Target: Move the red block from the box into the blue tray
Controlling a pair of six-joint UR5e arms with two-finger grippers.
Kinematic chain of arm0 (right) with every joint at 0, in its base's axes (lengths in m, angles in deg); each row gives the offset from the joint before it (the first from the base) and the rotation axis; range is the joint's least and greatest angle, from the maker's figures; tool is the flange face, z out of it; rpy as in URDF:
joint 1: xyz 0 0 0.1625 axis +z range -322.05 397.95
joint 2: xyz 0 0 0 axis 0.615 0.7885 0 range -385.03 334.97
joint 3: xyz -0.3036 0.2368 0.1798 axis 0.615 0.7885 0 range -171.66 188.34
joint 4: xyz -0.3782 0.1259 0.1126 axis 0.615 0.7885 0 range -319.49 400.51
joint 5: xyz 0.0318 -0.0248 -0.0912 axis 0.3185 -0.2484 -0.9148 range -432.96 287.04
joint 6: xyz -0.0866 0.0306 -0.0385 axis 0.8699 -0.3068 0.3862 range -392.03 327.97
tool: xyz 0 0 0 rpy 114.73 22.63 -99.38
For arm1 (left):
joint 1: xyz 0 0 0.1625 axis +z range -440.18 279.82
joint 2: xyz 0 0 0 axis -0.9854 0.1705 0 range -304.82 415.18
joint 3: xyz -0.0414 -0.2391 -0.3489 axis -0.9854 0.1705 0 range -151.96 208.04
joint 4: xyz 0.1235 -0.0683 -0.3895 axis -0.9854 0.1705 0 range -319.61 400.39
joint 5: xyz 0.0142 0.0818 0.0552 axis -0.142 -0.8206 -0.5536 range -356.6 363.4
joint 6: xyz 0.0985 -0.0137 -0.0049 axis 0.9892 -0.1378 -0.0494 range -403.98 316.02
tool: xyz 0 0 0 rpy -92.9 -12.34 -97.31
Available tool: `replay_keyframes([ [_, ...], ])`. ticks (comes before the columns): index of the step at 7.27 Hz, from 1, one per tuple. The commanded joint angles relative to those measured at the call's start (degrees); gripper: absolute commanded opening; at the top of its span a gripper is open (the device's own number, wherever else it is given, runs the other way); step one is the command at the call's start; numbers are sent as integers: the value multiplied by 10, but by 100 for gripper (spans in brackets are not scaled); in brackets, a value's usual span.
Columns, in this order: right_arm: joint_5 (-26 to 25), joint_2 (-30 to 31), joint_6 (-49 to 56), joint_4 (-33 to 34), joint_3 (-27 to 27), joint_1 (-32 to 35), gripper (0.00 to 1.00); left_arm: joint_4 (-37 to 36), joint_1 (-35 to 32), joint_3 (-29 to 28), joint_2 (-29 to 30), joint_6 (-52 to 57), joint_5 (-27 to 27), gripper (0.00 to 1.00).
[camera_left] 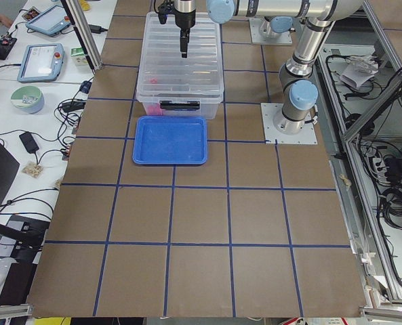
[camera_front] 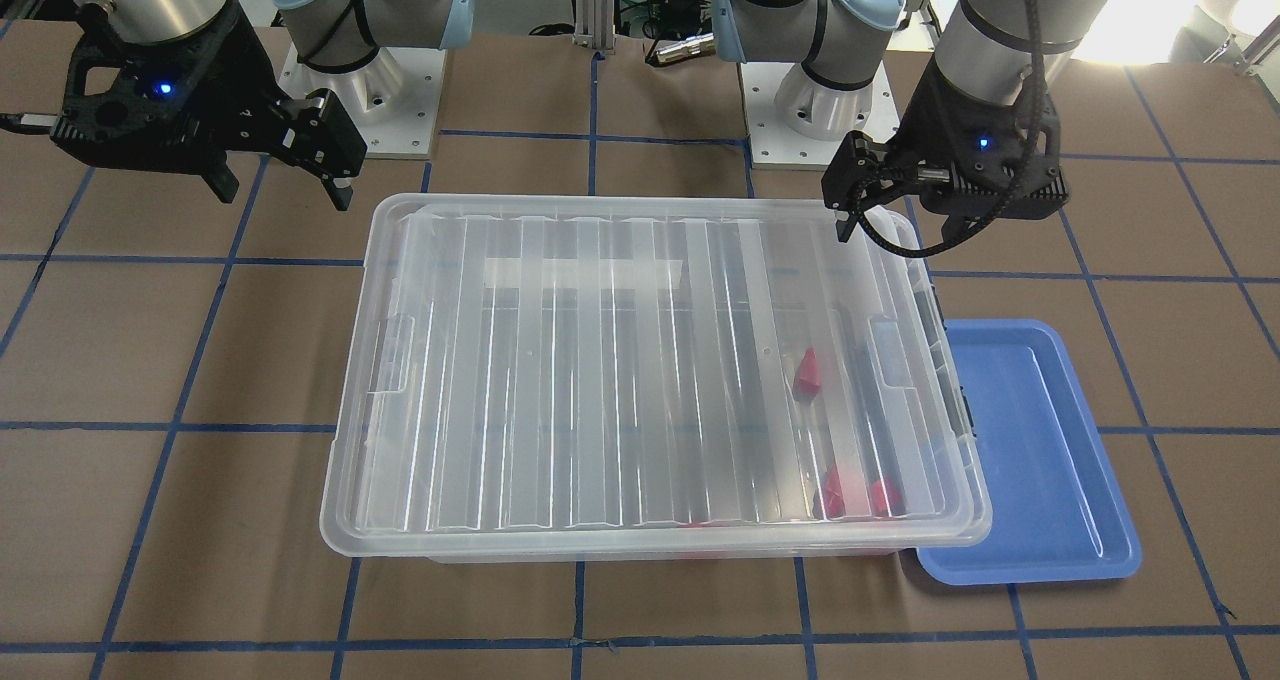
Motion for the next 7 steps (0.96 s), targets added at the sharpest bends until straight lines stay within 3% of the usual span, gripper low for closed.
replay_keyframes([
  [1,-1,-1,1,0,0,0,100,0,0,0,-1,0,4,100],
  [5,-1,-11,-1,15,-11,-4,100,-1,0,0,-2,0,6,100],
  [7,-2,-62,-3,156,-102,-4,100,0,0,1,-2,1,3,100],
])
